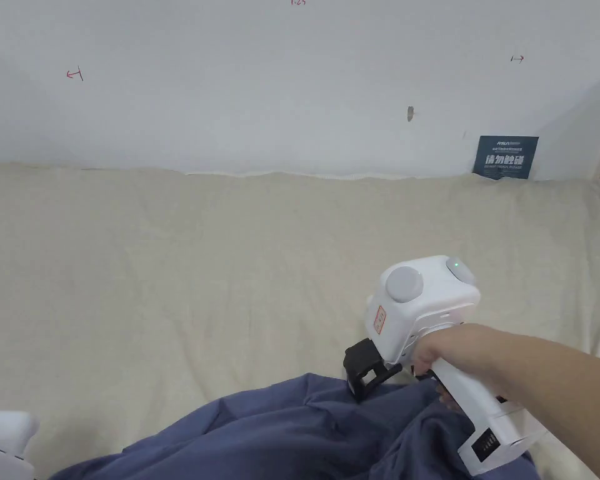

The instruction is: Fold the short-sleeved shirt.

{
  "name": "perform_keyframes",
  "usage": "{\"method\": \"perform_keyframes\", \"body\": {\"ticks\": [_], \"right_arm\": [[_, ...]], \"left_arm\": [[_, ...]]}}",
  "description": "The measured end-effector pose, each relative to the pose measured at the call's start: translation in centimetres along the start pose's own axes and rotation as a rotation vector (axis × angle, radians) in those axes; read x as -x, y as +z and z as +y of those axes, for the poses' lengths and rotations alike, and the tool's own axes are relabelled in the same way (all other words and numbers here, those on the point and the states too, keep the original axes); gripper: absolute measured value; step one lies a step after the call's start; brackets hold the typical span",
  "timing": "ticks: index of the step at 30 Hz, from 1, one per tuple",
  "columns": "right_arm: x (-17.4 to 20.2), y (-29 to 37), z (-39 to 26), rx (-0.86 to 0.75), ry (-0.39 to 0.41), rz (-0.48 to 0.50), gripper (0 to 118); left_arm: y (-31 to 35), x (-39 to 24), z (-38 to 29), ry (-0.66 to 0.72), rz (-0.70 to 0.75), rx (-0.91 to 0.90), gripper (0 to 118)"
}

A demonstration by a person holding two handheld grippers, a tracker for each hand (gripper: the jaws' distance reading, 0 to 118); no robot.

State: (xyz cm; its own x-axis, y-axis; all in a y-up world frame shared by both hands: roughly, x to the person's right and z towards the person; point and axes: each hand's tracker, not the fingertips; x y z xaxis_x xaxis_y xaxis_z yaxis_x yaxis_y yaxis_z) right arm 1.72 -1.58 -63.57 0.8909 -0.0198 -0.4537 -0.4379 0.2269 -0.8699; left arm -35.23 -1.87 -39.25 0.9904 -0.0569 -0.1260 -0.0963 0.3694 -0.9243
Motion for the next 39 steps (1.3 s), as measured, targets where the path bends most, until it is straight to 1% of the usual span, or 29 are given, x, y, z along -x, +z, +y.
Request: {"method": "perform_keyframes", "body": {"ticks": [1,2,3,4,5,6,8,9,12,14,16,18,20,22,24,26,28,30,33,34,35,38,39], "right_arm": [[-0.1,0.7,-0.2,-0.009,0.000,-0.005,48],[-0.3,1.5,-0.3,-0.028,0.004,-0.016,5],[-0.4,2.3,-0.5,-0.050,0.015,-0.004,1],[-0.6,3.1,-0.7,-0.056,0.024,0.045,1],[-0.6,4.0,-1.3,-0.090,0.017,0.039,1],[-0.9,4.4,-1.0,-0.110,0.032,0.068,1],[-1.5,5.6,-1.2,-0.132,0.046,0.064,1],[-1.9,6.5,-1.6,-0.152,0.040,0.079,1],[-2.1,10.9,-4.5,-0.237,-0.024,0.170,1],[-2.5,12.9,-6.0,-0.282,-0.045,0.222,1],[-3.1,14.8,-7.7,-0.315,-0.055,0.265,1],[-3.7,16.8,-9.6,-0.352,-0.053,0.251,1],[-4.8,18.7,-11.1,-0.421,-0.060,0.251,1],[-6.3,21.0,-13.0,-0.477,-0.098,0.282,1],[-7.9,23.4,-14.7,-0.522,-0.173,0.312,1],[-9.2,26.5,-16.6,-0.603,-0.242,0.309,1],[-9.5,30.3,-18.2,-0.656,-0.269,0.332,1],[-9.6,34.0,-18.8,-0.710,-0.261,0.312,1],[-9.5,40.0,-19.1,-0.827,-0.232,0.251,1],[-9.6,41.8,-19.0,-0.849,-0.233,0.239,1],[-9.4,43.8,-19.0,-0.886,-0.254,0.203,1],[-10.0,47.6,-17.8,-0.919,-0.278,0.159,1],[-9.4,48.9,-17.7,-0.934,-0.273,0.156,1]], "left_arm": [[0.1,-0.1,0.0,0.000,0.003,0.000,6],[0.3,-0.1,0.0,0.005,0.005,0.000,6],[0.5,-0.1,0.1,0.020,0.002,0.000,6],[0.7,0.0,-0.1,0.039,-0.014,0.002,6],[0.9,0.0,-0.2,0.058,-0.035,0.004,6],[1.2,-0.1,-0.2,0.068,-0.043,0.004,6],[1.7,-0.2,-0.2,0.075,-0.049,-0.003,6],[2.1,-0.3,-0.2,0.077,-0.051,-0.010,6],[4.8,-1.1,-0.3,0.093,-0.065,-0.079,6],[6.2,-1.3,-0.2,0.109,-0.083,-0.102,6],[7.3,-0.7,0.3,0.144,-0.131,-0.151,6],[9.2,-1.0,0.5,0.138,-0.185,-0.202,5],[12.3,-2.2,0.5,0.117,-0.207,-0.262,6],[15.2,-2.7,0.8,0.095,-0.245,-0.330,6],[18.8,-3.6,1.0,0.091,-0.280,-0.430,6],[22.6,-4.4,1.9,0.063,-0.295,-0.516,6],[25.5,-4.7,3.6,0.004,-0.294,-0.578,6],[28.7,-5.9,5.0,-0.041,-0.288,-0.620,6],[33.3,-7.7,7.3,-0.076,-0.292,-0.693,6],[34.8,-8.2,8.3,-0.098,-0.277,-0.717,6],[36.2,-8.6,9.2,-0.109,-0.254,-0.739,6],[39.0,-8.8,12.3,-0.078,-0.250,-0.764,6],[39.9,-9.1,13.3,-0.071,-0.245,-0.772,6]]}}
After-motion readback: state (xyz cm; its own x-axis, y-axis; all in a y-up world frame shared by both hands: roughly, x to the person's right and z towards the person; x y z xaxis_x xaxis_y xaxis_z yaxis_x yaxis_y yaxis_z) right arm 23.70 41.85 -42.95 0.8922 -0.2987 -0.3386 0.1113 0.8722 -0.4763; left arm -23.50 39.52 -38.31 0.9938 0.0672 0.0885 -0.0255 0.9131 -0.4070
